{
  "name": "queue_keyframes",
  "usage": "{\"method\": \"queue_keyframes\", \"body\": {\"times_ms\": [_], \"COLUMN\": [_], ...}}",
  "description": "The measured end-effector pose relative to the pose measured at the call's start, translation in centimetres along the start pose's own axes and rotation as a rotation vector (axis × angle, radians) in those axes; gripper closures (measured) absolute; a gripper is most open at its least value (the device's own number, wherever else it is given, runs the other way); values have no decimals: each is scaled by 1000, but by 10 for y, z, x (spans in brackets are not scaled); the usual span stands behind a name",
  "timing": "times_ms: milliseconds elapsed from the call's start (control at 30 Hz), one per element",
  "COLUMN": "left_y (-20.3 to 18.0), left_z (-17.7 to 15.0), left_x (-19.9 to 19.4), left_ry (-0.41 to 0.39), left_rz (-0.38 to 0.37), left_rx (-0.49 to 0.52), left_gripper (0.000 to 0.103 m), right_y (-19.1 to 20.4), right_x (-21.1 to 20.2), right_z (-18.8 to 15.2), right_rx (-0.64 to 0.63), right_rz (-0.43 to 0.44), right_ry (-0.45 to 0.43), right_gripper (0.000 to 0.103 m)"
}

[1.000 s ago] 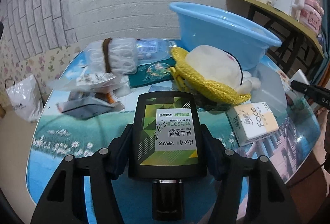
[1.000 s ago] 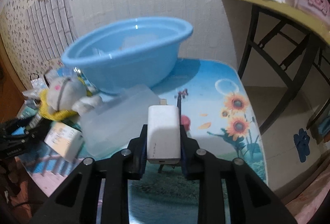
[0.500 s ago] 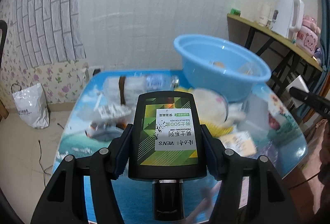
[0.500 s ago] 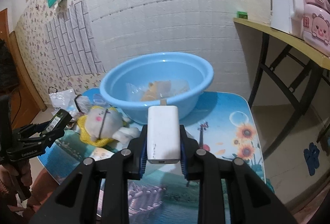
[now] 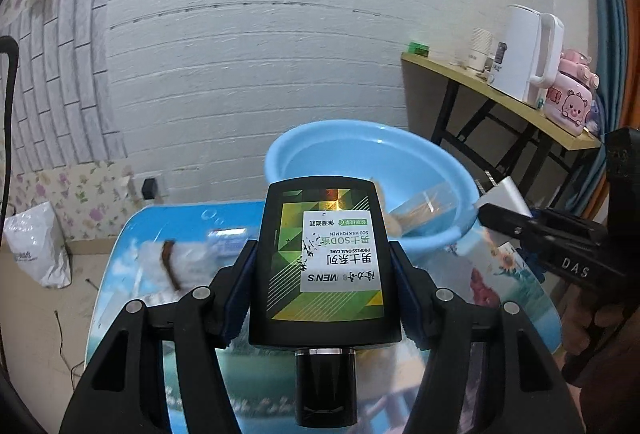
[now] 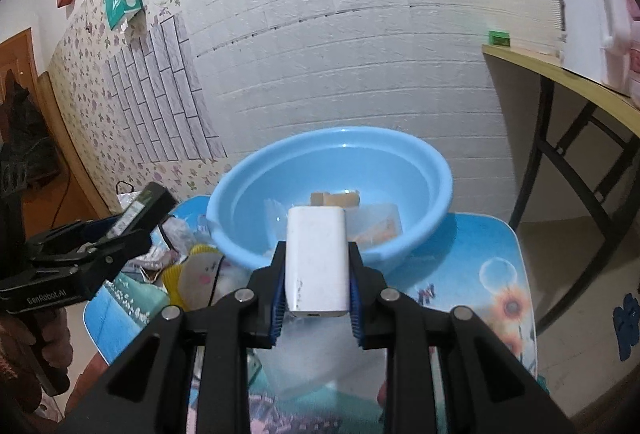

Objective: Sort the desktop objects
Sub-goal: 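Carry the black box and white charger over the blue basin with both tools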

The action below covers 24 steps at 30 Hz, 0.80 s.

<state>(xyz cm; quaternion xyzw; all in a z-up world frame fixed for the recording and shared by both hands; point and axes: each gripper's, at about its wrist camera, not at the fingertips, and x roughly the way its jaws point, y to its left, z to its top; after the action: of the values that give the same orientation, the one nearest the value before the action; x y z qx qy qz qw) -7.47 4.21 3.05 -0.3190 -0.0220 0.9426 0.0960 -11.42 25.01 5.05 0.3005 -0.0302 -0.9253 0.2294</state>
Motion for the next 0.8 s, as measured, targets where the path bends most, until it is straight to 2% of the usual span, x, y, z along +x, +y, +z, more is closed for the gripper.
{"method": "queue_keyframes", "body": {"times_ms": [367, 600, 800], "left_y": [-15, -15, -18], "left_z": [30, 34, 33], "left_x": [50, 78, 88], "left_ry": [20, 64, 69], "left_rz": [-10, -23, -27], "left_rx": [38, 40, 31], "left_gripper": [41, 41, 40], "right_y": [-11, -17, -22], "right_x": [40, 60, 61], "right_z": [18, 12, 11], "right_rx": [-15, -8, -13], "right_rz": [30, 22, 7], "right_ry": [21, 67, 49], "right_gripper": [78, 78, 77]}}
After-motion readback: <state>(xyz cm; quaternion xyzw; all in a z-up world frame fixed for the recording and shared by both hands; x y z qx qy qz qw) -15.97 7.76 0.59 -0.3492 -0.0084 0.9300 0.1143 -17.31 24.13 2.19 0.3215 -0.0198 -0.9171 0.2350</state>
